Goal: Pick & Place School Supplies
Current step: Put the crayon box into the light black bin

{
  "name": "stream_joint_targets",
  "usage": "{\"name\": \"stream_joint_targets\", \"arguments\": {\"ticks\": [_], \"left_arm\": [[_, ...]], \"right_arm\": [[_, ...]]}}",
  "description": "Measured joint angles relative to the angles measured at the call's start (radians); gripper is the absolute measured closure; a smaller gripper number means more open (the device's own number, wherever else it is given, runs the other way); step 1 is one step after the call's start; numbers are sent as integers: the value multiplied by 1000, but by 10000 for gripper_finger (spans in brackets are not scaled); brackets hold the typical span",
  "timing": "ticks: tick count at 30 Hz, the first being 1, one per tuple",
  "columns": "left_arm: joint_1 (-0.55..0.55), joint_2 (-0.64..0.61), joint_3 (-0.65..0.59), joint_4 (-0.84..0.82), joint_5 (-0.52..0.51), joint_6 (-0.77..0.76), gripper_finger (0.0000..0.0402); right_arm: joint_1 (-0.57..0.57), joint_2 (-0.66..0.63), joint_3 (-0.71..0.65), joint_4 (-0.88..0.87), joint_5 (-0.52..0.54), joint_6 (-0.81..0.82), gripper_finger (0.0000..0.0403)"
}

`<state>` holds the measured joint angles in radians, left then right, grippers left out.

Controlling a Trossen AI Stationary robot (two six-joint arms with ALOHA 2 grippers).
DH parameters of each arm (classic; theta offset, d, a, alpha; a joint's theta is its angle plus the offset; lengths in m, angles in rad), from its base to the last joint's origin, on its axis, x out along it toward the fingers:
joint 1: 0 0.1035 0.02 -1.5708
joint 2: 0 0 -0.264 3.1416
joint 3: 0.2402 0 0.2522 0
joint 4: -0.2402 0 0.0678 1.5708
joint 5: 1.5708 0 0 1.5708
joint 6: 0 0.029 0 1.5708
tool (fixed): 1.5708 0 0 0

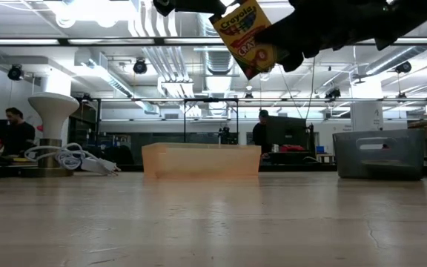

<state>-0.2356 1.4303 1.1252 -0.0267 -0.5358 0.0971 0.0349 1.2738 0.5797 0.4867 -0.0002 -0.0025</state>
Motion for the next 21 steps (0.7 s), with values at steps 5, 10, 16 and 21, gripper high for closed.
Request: {"name": "stream_joint_targets", "arguments": {"ticks": [5, 10, 16, 21], "left_arm": [[0, 0, 0, -3, -1, 0, 401], [0, 0, 0, -4, -4, 0, 401], [0, 0, 0, -6, -7, 0, 401], [0, 0, 0, -5, -8, 0, 401]], "right_arm": [[0, -25, 0, -4, -2, 3, 152], [0, -27, 0, -23, -94, 3, 172], [0, -27, 0, -36, -177, 52, 204], [0, -27, 0, -36, -177, 52, 240]]}}
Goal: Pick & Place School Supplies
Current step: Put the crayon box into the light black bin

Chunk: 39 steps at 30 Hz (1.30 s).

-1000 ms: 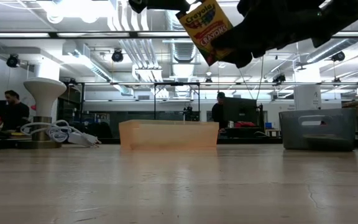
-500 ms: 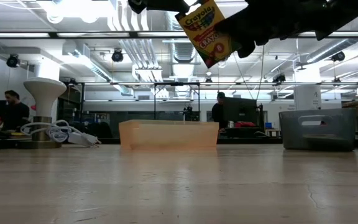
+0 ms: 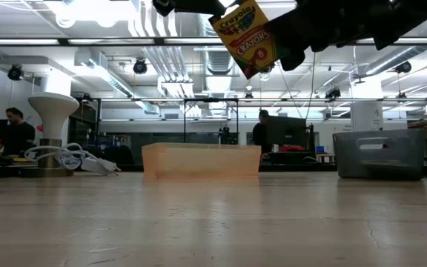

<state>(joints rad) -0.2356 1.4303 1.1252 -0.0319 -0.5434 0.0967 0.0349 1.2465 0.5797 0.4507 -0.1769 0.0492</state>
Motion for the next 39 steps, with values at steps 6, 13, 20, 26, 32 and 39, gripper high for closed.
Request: {"name": "stream_joint_targets", "arguments": {"ticks": [6, 13, 20, 26, 32, 39], "left_arm": [[0, 0, 0, 0, 0, 0, 401], [-1, 0, 0, 0, 2, -3, 401], [-1, 0, 0, 0, 3, -4, 401], [-1, 0, 0, 0, 3, -2, 396], [-1, 0, 0, 2, 3, 26, 384], [-1, 0, 0, 2, 0, 1, 383]], "right_arm": [[0, 0, 0, 0, 0, -5, 288], [0, 0, 0, 0, 4, -7, 346], [0, 0, 0, -1, 8, -7, 373], [0, 0, 0, -2, 7, -7, 365], [0, 0, 0, -1, 5, -8, 365], [0, 0, 0, -1, 4, -8, 366]]}}
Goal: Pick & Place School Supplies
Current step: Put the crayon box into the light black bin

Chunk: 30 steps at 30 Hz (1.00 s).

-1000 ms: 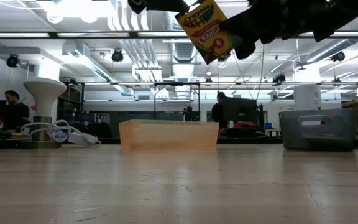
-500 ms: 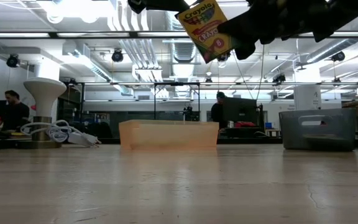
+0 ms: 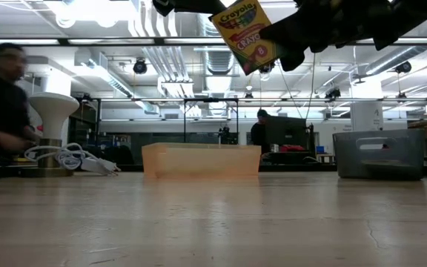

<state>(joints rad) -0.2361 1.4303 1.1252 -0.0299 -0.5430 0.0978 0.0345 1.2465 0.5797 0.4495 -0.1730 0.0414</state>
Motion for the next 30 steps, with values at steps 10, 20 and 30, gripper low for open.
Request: {"name": "stream_joint_targets", "arguments": {"ticks": [10, 20, 30], "left_arm": [[1, 0, 0, 0, -4, -4, 349], [1, 0, 0, 0, 3, -4, 302], [1, 0, 0, -1, 5, -5, 255]], "right_arm": [[0, 0, 0, -1, -1, 0, 366], [0, 0, 0, -2, -4, -1, 365], [0, 0, 0, -2, -4, -1, 365]]}}
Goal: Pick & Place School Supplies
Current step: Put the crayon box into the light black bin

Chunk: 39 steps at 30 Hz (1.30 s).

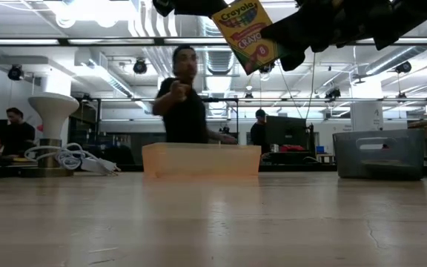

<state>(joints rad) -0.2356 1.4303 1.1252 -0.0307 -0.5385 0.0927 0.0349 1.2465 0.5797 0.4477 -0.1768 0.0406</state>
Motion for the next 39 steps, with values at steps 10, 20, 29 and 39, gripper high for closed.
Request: {"name": "stream_joint_targets", "arguments": {"ticks": [10, 20, 29, 39], "left_arm": [[0, 0, 0, 0, -5, -17, 212], [0, 0, 0, 0, -32, -51, 178], [0, 0, 0, 0, -38, -77, 165], [-3, -2, 20, 1, -38, -82, 165]], "right_arm": [[0, 0, 0, -3, 1, 0, 365], [0, 0, 0, -3, 4, 0, 365], [0, 0, 0, -3, 4, 0, 365], [0, 0, 0, -2, 7, 0, 365]]}}
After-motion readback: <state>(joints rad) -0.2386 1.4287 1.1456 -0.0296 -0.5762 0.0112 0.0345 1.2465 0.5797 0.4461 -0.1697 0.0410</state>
